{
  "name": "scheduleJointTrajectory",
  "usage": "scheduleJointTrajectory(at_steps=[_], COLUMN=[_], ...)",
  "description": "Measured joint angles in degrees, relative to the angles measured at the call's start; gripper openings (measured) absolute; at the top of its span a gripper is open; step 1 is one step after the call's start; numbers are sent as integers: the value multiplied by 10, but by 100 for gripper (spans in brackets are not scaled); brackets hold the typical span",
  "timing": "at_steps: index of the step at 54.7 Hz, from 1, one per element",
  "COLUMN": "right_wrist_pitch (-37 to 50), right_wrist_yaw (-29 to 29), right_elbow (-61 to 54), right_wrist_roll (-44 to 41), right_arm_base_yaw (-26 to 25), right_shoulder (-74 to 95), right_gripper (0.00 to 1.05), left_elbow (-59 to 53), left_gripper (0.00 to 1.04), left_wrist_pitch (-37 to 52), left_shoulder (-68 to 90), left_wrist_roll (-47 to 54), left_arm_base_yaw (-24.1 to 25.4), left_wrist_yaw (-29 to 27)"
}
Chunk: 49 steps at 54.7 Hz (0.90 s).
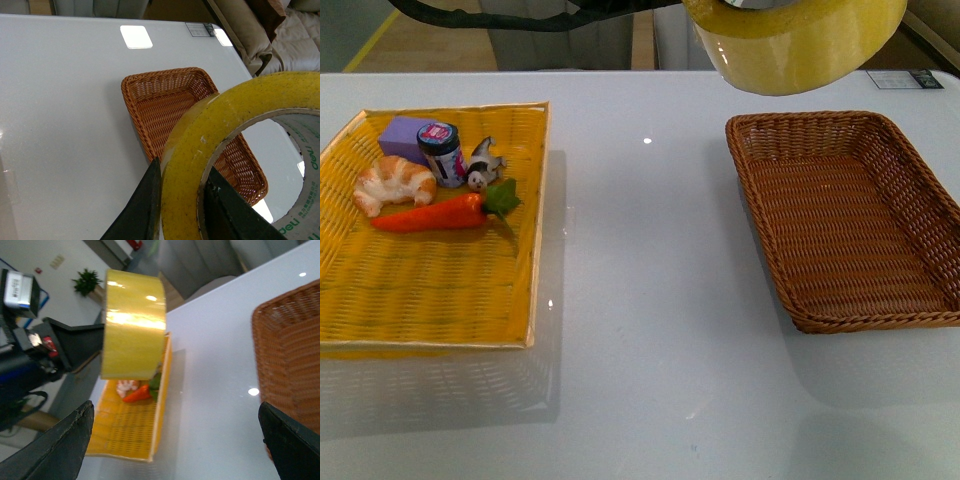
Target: Move tape to another basket
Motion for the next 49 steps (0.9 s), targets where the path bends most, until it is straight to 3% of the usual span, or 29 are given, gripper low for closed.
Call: scheduleJointTrajectory(at_steps=[13, 49], right_wrist_pitch=[128, 189], right_wrist_yaw=[-23, -34], right_elbow=[37, 125], right_wrist_roll=[49, 65], right_arm_base_yaw=[50, 85], right_shoulder=[121, 287], right_gripper=[96, 96], left_elbow=[0, 0], left_gripper=[16, 16], left_wrist_pitch=[-3, -11], left_shoulder=[0, 0], left_wrist_roll=[-1, -7], left_arm_base_yaw=[1, 1], left_wrist_yaw=[2, 14])
